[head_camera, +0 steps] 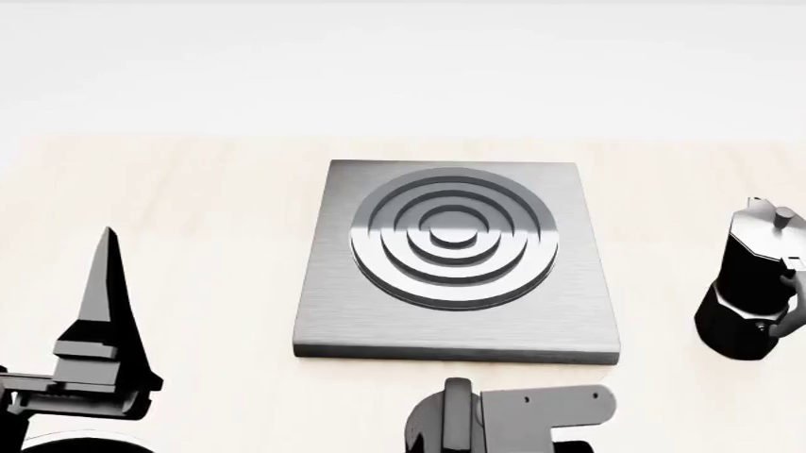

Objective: Turn on the stove.

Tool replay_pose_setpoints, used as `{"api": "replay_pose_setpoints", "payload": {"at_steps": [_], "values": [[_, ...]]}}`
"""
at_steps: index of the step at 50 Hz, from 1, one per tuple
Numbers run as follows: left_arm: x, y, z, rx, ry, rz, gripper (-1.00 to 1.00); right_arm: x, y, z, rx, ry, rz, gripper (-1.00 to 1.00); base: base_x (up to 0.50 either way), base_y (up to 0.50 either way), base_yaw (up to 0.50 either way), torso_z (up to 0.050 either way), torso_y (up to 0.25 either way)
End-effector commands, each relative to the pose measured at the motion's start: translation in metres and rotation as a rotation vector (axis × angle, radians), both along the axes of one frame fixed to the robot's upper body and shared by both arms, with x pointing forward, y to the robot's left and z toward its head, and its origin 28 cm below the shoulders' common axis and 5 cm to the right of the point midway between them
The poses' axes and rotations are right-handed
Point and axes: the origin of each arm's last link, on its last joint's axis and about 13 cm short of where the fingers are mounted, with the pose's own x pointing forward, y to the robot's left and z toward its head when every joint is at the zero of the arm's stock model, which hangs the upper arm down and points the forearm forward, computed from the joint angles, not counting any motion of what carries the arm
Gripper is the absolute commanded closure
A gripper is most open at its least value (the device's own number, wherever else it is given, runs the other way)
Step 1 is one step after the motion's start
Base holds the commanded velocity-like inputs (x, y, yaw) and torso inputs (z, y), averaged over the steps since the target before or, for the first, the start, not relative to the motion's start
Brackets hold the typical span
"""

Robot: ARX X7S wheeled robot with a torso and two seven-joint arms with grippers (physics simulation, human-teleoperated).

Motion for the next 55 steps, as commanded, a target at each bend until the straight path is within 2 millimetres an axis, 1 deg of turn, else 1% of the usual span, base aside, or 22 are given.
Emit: {"api": "replay_pose_setpoints", "payload": {"at_steps": [1,35,55], "values": [[0.000,0.000,0.000,0.000,0.000,0.001,-1.00,0.002,0.000,-0.007,0.002,0.020,-0.001,-1.00,0.00,0.00,0.00,0.000,0.000],[0.001,0.000,-0.001,0.001,0.001,0.003,-1.00,0.007,-0.001,-0.021,-0.002,0.067,-0.003,-1.00,0.00,0.00,0.00,0.000,0.000],[0.000,0.000,0.000,0.000,0.002,0.004,-1.00,-0.001,-0.010,-0.020,-0.016,0.055,-0.061,-1.00,0.00,0.00,0.00,0.000,0.000]]}}
